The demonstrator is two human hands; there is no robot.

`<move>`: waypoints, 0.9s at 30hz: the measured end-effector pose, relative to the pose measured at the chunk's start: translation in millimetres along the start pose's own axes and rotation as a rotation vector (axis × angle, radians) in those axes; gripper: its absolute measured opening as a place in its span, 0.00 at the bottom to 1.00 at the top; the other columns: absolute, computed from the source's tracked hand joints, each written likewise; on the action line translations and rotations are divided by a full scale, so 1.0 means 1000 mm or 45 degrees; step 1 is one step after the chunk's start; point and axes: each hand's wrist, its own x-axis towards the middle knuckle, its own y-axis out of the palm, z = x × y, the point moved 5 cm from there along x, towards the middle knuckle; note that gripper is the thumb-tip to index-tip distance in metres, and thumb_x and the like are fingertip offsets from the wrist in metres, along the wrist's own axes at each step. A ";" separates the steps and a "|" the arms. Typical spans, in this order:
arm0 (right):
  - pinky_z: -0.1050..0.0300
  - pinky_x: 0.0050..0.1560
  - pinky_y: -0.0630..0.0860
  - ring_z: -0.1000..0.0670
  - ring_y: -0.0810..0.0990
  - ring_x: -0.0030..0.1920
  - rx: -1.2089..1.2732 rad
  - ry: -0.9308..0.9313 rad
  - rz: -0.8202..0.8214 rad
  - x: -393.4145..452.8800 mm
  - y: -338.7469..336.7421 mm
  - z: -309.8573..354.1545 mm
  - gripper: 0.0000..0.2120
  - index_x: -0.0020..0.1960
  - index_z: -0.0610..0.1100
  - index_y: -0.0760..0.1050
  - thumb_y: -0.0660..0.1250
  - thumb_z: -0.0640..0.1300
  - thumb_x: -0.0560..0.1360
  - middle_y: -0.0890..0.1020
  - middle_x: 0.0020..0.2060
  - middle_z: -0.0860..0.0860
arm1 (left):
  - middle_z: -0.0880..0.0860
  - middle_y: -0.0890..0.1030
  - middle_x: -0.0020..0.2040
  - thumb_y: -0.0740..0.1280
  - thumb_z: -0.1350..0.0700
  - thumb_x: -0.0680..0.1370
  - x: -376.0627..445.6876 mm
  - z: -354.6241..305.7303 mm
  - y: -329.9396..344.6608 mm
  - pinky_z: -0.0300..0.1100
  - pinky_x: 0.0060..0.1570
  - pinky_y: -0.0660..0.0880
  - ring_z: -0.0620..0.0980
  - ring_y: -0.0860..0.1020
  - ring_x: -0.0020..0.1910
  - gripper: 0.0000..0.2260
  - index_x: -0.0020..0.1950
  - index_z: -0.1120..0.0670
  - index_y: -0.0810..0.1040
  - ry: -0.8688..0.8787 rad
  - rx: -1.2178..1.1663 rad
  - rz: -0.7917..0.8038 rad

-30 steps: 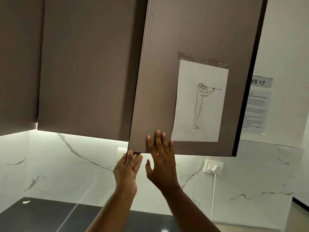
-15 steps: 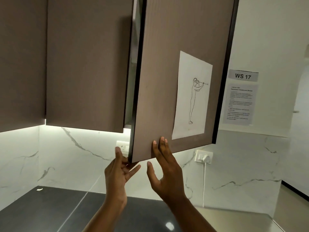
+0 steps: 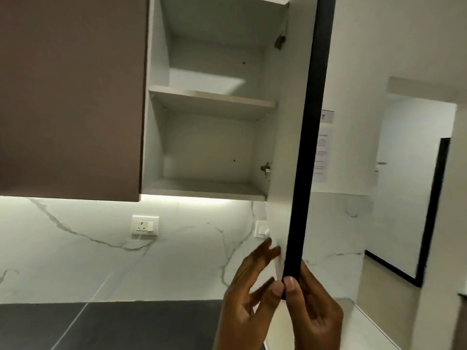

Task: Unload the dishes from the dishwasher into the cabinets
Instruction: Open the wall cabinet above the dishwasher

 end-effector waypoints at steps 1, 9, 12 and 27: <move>0.63 0.55 0.80 0.60 0.81 0.59 -0.005 0.014 -0.025 0.000 -0.010 -0.005 0.26 0.58 0.73 0.75 0.66 0.78 0.62 0.82 0.56 0.67 | 0.34 0.68 0.72 0.63 0.29 0.71 0.002 0.000 0.008 0.27 0.59 0.71 0.35 0.67 0.71 0.27 0.69 0.32 0.68 0.002 0.035 0.065; 0.55 0.58 0.80 0.52 0.83 0.58 0.075 0.197 -0.271 0.001 -0.072 -0.010 0.32 0.58 0.58 0.82 0.68 0.76 0.63 0.85 0.54 0.56 | 0.32 0.52 0.77 0.56 0.40 0.81 -0.001 0.004 0.080 0.38 0.73 0.62 0.33 0.54 0.76 0.27 0.78 0.39 0.50 0.033 0.183 0.370; 0.59 0.50 0.82 0.48 0.85 0.56 0.080 0.248 -0.311 0.004 -0.090 -0.011 0.29 0.60 0.47 0.82 0.66 0.68 0.72 0.86 0.52 0.50 | 0.31 0.48 0.78 0.56 0.47 0.82 -0.001 0.004 0.100 0.36 0.73 0.60 0.32 0.52 0.76 0.28 0.79 0.40 0.46 0.060 0.222 0.430; 0.54 0.53 0.82 0.49 0.83 0.60 0.322 0.462 -0.407 0.027 -0.152 -0.027 0.19 0.65 0.45 0.77 0.57 0.52 0.82 0.85 0.57 0.48 | 0.40 0.30 0.77 0.65 0.59 0.80 0.012 0.022 0.166 0.38 0.60 0.77 0.47 0.52 0.79 0.42 0.79 0.46 0.35 0.375 0.667 0.657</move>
